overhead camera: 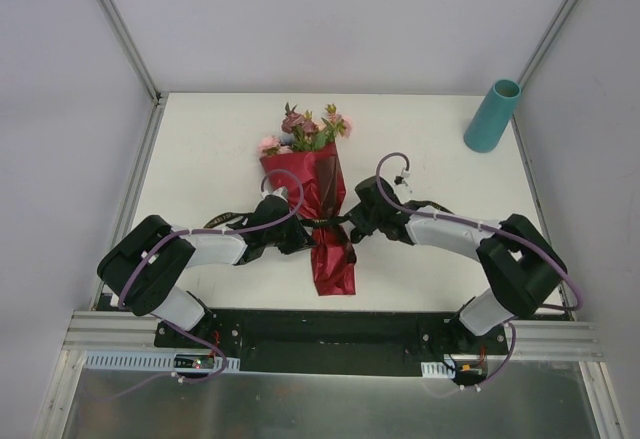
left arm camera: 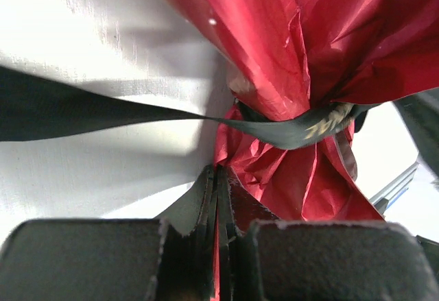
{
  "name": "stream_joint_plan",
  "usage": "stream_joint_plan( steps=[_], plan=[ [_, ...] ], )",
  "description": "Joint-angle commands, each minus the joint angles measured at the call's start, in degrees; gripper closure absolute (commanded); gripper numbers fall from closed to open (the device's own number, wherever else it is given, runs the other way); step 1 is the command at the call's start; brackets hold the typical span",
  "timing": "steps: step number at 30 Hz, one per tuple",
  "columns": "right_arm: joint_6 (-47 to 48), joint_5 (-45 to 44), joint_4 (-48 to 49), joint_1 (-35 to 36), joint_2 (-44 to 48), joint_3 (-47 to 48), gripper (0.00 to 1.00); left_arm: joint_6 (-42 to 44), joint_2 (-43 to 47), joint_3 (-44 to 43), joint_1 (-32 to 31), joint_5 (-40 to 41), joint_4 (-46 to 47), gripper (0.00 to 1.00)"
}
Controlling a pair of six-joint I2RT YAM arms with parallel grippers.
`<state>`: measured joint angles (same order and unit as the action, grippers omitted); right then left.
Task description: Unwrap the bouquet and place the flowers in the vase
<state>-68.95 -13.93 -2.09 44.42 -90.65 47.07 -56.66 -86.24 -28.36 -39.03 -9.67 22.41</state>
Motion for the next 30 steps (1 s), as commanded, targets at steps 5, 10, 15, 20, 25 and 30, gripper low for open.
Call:
stream_joint_plan(
  steps=[5, 10, 15, 20, 25, 30],
  plan=[
    [3.64, 0.21, 5.24, -6.36, 9.26, -3.73, 1.0, 1.03, 1.95, 0.76, -0.44, 5.1, -7.03, 1.0],
    [4.87, 3.21, 7.53, -8.83, 10.32, -4.88, 1.0, 1.56, 2.74, 0.59, -0.44, 5.36, -8.17, 1.0],
    [7.68, 6.19, 10.17, -11.55, 11.02, -4.44, 1.0, 1.38, 2.92, 0.94, -0.52, 5.45, -8.09, 1.0],
    [11.81, 8.22, 11.49, -14.19, 9.01, -1.99, 1.0, 1.29, 3.44, 1.11, -0.53, 5.8, -8.18, 1.0],
    [14.63, 8.75, 11.23, -18.05, 7.25, 1.7, 1.0, 1.21, 3.53, 1.2, -0.44, 6.33, -8.44, 1.0],
    [18.67, 7.44, 7.02, -22.09, 7.94, 6.62, 1.0, 1.47, 4.85, 0.85, -0.52, 7.74, -10.28, 1.0]
  ],
)
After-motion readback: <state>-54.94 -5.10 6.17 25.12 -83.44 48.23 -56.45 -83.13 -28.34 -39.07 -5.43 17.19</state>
